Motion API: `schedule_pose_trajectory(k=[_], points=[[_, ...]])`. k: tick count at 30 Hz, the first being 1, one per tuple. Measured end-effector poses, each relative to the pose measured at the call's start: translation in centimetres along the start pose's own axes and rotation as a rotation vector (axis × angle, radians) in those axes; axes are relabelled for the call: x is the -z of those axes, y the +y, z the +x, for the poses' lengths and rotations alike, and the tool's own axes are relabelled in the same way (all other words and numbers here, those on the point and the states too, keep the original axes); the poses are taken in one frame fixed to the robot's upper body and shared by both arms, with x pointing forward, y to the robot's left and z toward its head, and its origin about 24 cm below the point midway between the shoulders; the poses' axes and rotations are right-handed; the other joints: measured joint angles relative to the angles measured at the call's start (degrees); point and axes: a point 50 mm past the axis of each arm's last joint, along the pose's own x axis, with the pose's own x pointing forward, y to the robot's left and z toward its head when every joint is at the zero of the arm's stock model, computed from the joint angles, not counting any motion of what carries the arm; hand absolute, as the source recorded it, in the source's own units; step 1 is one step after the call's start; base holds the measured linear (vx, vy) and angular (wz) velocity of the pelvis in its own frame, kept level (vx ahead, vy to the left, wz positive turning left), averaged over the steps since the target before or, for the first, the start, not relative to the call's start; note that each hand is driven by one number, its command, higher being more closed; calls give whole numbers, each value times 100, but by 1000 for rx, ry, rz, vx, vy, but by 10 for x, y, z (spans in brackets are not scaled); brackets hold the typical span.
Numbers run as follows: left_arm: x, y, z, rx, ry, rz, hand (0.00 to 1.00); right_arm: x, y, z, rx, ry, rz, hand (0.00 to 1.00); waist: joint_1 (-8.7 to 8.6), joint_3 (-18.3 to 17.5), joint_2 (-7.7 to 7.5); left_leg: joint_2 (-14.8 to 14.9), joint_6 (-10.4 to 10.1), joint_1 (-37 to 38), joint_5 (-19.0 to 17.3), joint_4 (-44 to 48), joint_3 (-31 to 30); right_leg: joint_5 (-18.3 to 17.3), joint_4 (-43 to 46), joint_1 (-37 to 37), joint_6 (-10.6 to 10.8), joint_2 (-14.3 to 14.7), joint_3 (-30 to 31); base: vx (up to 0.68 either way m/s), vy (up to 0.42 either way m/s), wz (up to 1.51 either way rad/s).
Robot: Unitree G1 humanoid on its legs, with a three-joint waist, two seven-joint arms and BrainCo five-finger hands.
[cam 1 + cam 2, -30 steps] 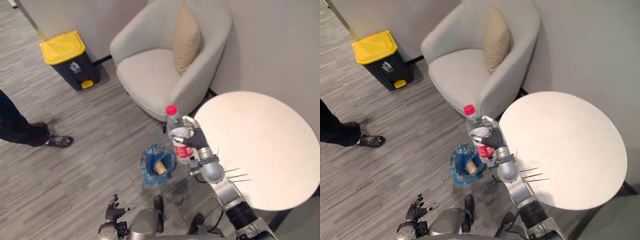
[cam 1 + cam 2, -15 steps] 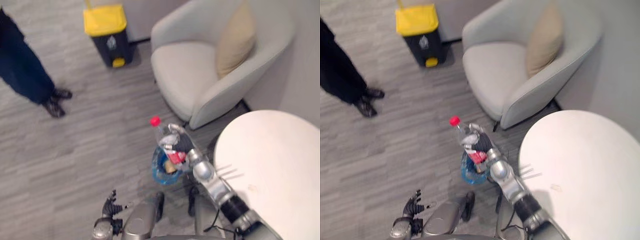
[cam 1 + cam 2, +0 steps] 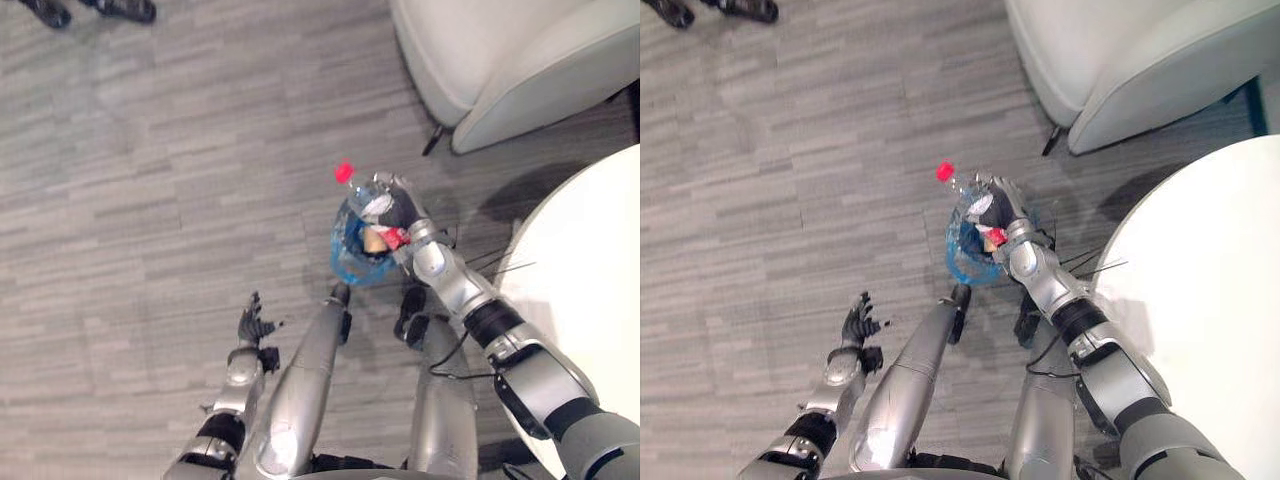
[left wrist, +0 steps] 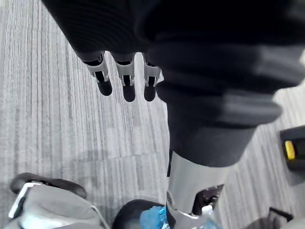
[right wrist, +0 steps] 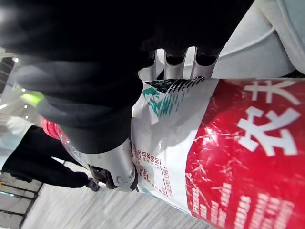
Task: Gather rubbish on tea table into small bin, then transfer packed bag to large trash can.
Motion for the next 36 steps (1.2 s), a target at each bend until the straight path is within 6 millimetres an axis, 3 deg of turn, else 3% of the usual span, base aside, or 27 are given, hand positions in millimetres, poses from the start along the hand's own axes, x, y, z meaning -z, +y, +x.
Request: schedule_pose_trajectory(k=[5,12,13,25,30,36], points=[[-19,-12,5,-9,-59,-95,0,-14,-16,18,124,5,68,100,19,114,-2,24,-90,-758,-22,523,-25,-76,567,-713,-121,-25,-31,-63,-16,13],[-33,-12,9,-34,-107,-159,0,-23,-31,29,210,3,142,100,78,117,-7,35,-117,-1339,-51,814,125,-153,878,-1288,-18,-93,93,-79,45,6],[-34,-10,10,-46,-109,-167,0,-21,-31,29,213,12,156,0,78,118,-9,69,-121,-1429,-48,869,163,-153,930,-1367,-18,-104,94,-49,24,6],[-36,-9,11,-77,-112,-199,0,-9,-26,25,206,69,147,0,20,140,-56,70,-112,-1491,-51,1007,221,-160,1066,-1442,-2,-115,162,-13,9,0],[-36,-5,11,-96,-111,-212,0,-1,-17,13,183,91,122,0,-17,136,-113,75,-104,-1438,-46,1037,222,-158,1074,-1377,0,-112,160,0,0,0],[-36,4,13,-134,-111,-224,0,-15,-8,-6,159,-37,19,0,-158,138,-238,124,-97,-1267,-58,1023,265,-143,1007,-1187,19,-89,167,-17,23,-5]])
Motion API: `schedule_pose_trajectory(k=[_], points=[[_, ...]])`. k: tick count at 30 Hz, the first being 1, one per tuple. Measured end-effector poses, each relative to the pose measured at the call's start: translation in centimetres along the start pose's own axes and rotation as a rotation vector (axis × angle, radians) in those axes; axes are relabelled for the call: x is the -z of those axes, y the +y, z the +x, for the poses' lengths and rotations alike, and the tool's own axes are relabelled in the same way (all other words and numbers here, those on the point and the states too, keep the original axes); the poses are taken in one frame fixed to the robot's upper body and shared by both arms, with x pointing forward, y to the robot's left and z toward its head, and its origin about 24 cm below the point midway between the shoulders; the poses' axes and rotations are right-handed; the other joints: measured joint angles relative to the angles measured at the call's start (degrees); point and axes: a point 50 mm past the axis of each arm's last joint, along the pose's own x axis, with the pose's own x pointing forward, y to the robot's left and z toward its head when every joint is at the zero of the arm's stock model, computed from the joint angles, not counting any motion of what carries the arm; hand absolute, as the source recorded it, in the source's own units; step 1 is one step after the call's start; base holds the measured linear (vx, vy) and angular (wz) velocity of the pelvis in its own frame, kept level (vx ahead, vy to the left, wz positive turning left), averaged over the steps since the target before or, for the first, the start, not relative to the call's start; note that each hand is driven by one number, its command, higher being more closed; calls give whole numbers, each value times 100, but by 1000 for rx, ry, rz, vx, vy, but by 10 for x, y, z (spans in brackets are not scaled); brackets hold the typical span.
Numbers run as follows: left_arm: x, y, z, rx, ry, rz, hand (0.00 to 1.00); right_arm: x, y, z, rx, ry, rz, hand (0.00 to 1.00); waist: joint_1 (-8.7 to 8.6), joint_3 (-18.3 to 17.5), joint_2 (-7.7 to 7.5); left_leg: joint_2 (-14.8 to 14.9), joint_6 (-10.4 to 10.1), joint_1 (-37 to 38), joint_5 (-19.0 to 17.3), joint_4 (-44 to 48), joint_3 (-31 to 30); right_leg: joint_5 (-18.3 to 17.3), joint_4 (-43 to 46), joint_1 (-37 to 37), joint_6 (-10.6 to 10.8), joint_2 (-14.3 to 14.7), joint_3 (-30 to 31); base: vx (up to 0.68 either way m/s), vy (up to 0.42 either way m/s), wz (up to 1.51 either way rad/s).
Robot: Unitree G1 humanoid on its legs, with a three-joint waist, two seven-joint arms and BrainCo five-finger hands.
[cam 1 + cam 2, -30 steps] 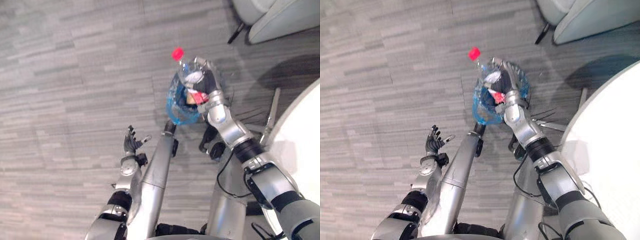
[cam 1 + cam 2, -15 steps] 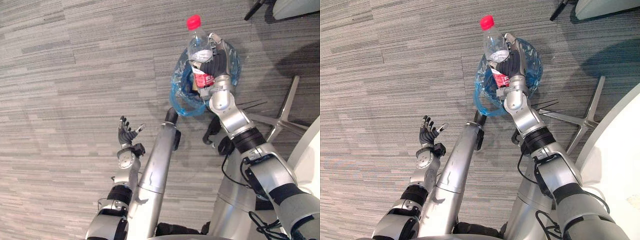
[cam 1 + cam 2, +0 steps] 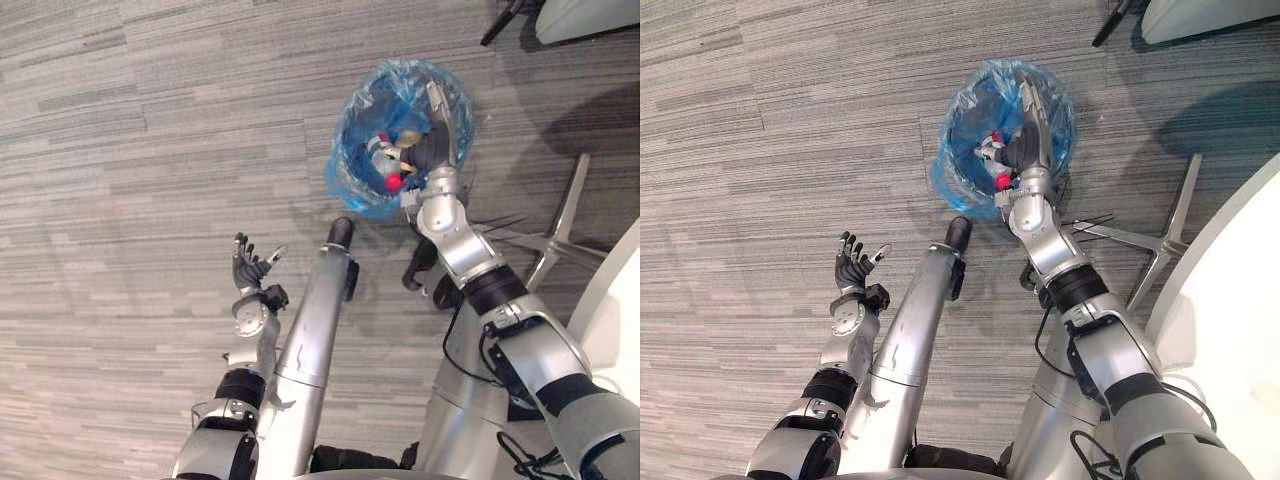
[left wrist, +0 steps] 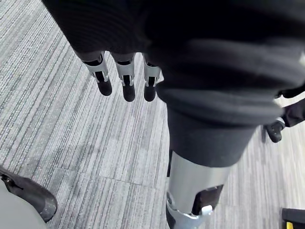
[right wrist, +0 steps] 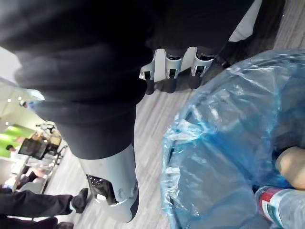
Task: Gather rubbish on tea table into small bin, then transfer packed bag to large trash can.
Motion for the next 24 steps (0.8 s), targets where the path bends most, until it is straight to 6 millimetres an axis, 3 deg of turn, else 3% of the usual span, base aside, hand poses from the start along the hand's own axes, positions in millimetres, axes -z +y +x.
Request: schedule_pose_trajectory(k=[5,7,18,23,24], points=[[-1,6,2,-17,0,11,0,14,14,-25,-97,12,-96,0,-44,-4,-104,132,4,221,4,-172,75,20,-181,211,12,38,-22,-5,8,-4],[-2,10,3,-25,1,24,0,15,28,-35,-184,12,-131,0,-144,-3,-135,161,0,290,12,-270,102,40,-252,270,41,39,-27,0,0,0],[-3,8,4,-12,-5,38,0,30,63,-47,-389,54,-290,0,-130,-4,-134,218,-6,240,9,-310,22,15,-296,253,-3,80,-145,10,9,0],[-5,6,6,-3,-9,43,0,42,69,-46,-451,108,-358,0,-59,-5,-131,209,-12,49,13,-311,4,8,-277,66,-16,75,-157,-7,7,2],[-6,1,8,10,-10,48,0,47,69,-46,-465,128,-379,100,14,-5,-129,209,-19,-6,17,-310,2,7,-263,10,-17,73,-157,-8,14,3]])
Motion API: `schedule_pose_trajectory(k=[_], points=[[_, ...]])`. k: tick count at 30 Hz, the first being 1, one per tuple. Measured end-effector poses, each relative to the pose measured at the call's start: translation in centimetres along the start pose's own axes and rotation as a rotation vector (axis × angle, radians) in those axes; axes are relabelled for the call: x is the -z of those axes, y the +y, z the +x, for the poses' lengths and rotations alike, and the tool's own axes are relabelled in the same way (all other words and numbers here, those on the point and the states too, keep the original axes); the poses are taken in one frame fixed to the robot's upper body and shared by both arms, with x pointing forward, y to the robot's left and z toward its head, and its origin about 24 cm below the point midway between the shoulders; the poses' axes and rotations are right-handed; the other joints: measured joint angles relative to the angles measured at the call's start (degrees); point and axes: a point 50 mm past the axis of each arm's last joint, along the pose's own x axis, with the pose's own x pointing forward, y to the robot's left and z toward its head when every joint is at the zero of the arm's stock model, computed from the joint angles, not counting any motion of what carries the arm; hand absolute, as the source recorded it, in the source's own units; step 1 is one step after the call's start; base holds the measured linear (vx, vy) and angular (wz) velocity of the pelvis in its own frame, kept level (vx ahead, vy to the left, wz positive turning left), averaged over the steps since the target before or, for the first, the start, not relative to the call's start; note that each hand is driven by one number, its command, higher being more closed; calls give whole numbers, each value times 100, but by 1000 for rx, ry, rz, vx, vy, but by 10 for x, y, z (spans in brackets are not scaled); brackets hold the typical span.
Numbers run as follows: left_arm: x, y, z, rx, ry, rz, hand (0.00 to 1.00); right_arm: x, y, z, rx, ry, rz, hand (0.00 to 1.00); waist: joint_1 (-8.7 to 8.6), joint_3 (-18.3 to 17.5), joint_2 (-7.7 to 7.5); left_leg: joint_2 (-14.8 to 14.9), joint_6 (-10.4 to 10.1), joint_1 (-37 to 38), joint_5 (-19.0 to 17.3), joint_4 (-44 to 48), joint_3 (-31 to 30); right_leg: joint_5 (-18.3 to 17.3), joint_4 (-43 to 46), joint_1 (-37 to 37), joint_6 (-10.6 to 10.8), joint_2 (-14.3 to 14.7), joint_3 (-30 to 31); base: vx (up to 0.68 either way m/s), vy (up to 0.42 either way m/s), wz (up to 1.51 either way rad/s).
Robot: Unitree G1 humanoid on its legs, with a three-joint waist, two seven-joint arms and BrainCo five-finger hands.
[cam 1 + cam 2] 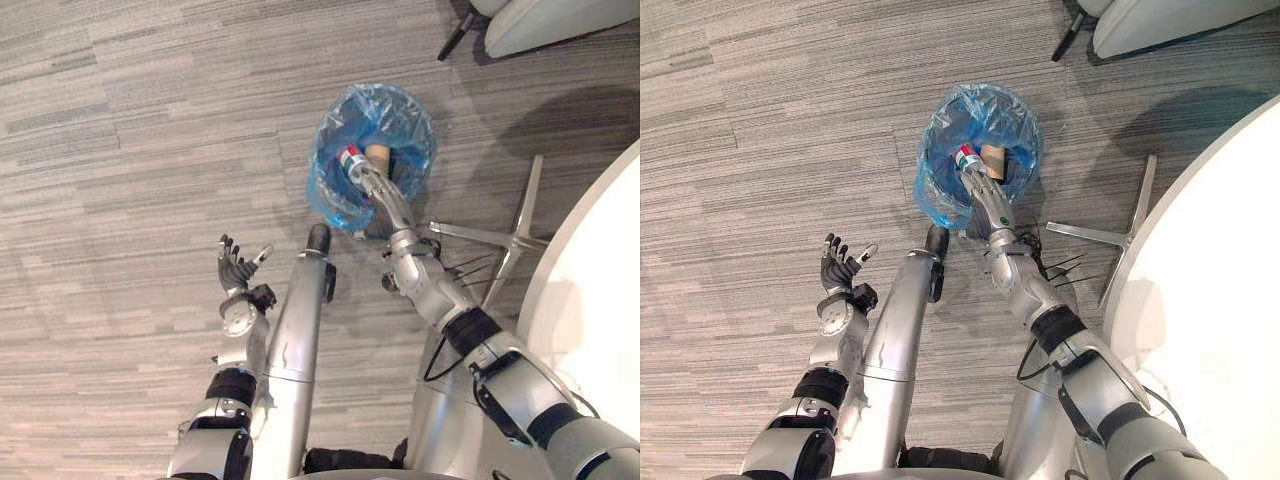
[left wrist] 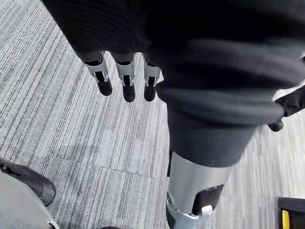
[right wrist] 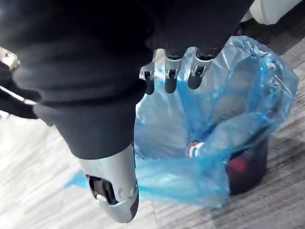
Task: Gather rubbish on tea table into small bin, then transfer packed bag to large trash can.
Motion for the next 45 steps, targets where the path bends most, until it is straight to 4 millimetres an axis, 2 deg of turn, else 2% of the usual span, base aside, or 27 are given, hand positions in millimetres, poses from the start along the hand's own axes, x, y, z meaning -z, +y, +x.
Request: schedule_pose_trajectory(k=[6,14,19,25,29,31,32,33,35,37,39,43,45], points=[[0,-7,0,27,-5,8,0,11,2,5,-52,54,-57,100,29,0,6,-80,5,-85,33,92,-83,-96,177,-70,-110,-95,-75,1,2,12],[-1,-16,1,50,-6,10,0,14,-7,9,-24,70,-32,100,174,-5,17,-80,-33,-84,15,111,-126,-146,232,-66,-120,-102,-122,-9,3,1],[-1,-17,0,51,-5,8,0,1,-18,9,43,17,53,100,168,-5,18,-82,-27,-47,16,195,-144,-163,300,0,-142,-113,-141,-7,4,0],[9,-17,-6,39,42,-13,0,-24,-38,-2,162,-91,275,100,120,-6,16,-77,-14,498,-20,66,-143,-181,174,556,-119,-118,-165,-16,13,-1],[24,-6,-17,37,91,6,0,-30,-39,-15,220,-84,466,100,-19,-7,11,-32,-84,1172,59,-436,-127,-177,-220,1251,-117,-181,-308,-14,9,15],[30,7,-23,21,108,17,0,-36,-30,-25,209,-80,608,100,-12,-8,-2,35,-108,1840,235,-913,-109,-102,-608,1914,-139,-182,-439,21,-25,14],[31,8,-24,21,108,20,0,-37,-29,-26,207,-79,625,100,-11,-9,-2,40,-113,1922,246,-977,-111,-89,-669,1998,-146,-182,-460,51,-22,5],[34,14,-27,16,118,34,0,-37,-22,-29,194,-53,680,100,-15,-10,-5,44,-102,2285,333,-1260,-117,-3,-899,2343,-206,-170,-501,61,-20,4],[41,23,-32,18,141,52,0,-34,-13,-36,182,-20,752,100,-29,-11,-8,50,-81,2850,463,-1727,-128,91,-1294,2880,-177,-136,-566,74,-24,2],[48,33,-38,31,168,104,0,-33,-3,-43,144,-1,805,100,-63,-18,-20,114,-101,3412,597,-2232,-158,250,-1828,3440,-149,-27,-652,77,-15,-8],[59,49,-48,52,211,169,0,-28,9,-52,93,30,851,100,-128,-51,-101,188,-105,4159,858,-3066,-183,513,-2674,4173,-58,146,-717,97,-1,-10],[73,72,-65,58,273,233,0,-28,13,-67,58,13,906,100,-179,-56,-198,299,-78,5042,1113,-3975,-103,848,-3617,5000,18,343,-713,116,26,-18],[84,86,-80,62,327,273,0,-36,16,-79,19,-26,935,100,-195,-123,-266,373,0,5685,1291,-4535,-10,1117,-4252,5601,7,501,-658,170,22,-30]])
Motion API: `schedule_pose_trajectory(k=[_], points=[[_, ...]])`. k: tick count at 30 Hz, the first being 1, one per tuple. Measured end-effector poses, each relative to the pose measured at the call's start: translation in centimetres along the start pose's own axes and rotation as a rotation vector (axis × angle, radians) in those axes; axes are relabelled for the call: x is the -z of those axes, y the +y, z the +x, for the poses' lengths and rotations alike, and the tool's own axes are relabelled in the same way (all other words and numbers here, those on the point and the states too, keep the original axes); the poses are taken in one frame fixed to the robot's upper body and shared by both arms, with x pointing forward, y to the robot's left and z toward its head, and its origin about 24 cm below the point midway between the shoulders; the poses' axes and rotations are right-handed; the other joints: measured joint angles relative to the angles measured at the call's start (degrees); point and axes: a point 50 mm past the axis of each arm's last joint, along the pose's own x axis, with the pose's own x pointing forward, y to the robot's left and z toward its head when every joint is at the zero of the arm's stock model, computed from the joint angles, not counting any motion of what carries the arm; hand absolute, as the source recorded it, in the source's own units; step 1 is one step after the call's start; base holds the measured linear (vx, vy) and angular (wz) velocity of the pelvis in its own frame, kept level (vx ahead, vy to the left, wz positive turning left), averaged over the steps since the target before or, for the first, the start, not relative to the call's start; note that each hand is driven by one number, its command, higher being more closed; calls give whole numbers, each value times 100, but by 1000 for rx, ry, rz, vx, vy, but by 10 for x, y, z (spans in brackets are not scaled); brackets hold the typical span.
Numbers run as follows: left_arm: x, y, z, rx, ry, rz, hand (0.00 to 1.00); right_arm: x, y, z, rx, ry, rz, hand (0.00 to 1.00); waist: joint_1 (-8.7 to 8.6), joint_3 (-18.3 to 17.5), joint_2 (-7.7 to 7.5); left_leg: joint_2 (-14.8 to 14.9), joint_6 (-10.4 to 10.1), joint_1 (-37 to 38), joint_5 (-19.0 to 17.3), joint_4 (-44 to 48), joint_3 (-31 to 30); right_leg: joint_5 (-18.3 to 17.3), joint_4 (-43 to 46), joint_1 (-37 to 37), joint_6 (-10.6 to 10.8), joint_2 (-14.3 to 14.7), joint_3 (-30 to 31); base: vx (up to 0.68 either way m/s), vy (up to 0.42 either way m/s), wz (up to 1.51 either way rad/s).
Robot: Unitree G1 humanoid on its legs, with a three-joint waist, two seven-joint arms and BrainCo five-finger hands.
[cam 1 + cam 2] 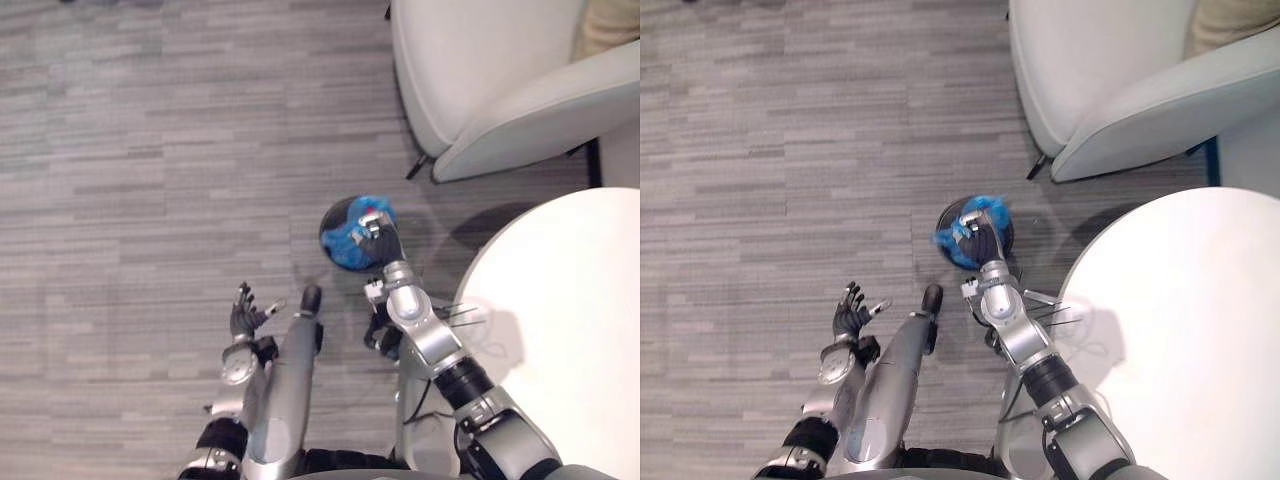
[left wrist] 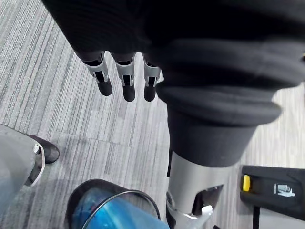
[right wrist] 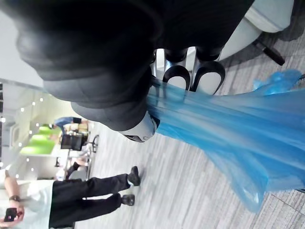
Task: Gather rubbish on tea table into small bin, then transfer packed bag to large trash can.
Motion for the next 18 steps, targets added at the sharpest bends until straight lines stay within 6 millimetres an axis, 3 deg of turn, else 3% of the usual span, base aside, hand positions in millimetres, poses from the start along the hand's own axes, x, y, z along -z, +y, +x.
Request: schedule_pose_trajectory(k=[4,8,11,12,13,14,15,17,18], points=[[33,21,-23,-19,106,68,0,2,17,-18,-73,7,62,100,-108,-835,-239,132,34,634,21,-523,302,326,-887,616,59,244,272,201,32,-41],[38,24,-30,-8,122,81,0,-17,20,-17,-109,-83,88,100,-113,-1149,-237,155,66,940,1,-661,641,677,-1420,885,114,352,710,103,65,-66],[30,23,-31,1,77,76,0,-33,24,-10,-153,-157,107,100,-119,-1170,-227,146,201,983,-101,-411,843,834,-1275,803,166,352,1032,-46,92,-70],[26,21,-30,7,59,70,0,-36,25,-8,-167,-168,116,100,-100,-1187,-164,240,264,926,-94,-301,841,1011,-1199,745,410,430,1174,-124,63,-43],[24,19,-30,14,51,61,0,-39,26,-6,-172,-180,118,100,-96,-1179,-84,318,331,944,-141,-317,810,821,-860,694,378,451,1171,-166,82,-21],[21,17,-29,32,37,61,0,-43,26,-4,-168,-197,129,100,-124,-1178,-81,264,367,1049,-173,-322,780,-27,755,441,105,279,1141,-131,52,26],[17,16,-29,37,20,61,0,-46,25,-3,-164,-213,137,100,-96,-1164,-57,177,370,1080,-172,-272,684,-521,1943,479,283,141,1219,-125,45,44],[11,16,-31,39,-9,56,0,-55,27,1,-179,-249,142,100,52,-1215,-121,29,371,1000,-162,-187,516,-815,2515,826,499,144,1469,-188,-63,55],[4,15,-34,43,-45,52,0,-64,26,5,-180,-289,147,100,103,-1261,-147,-69,378,816,-94,-140,398,-1025,2229,1119,523,228,1641,-294,-123,66]])
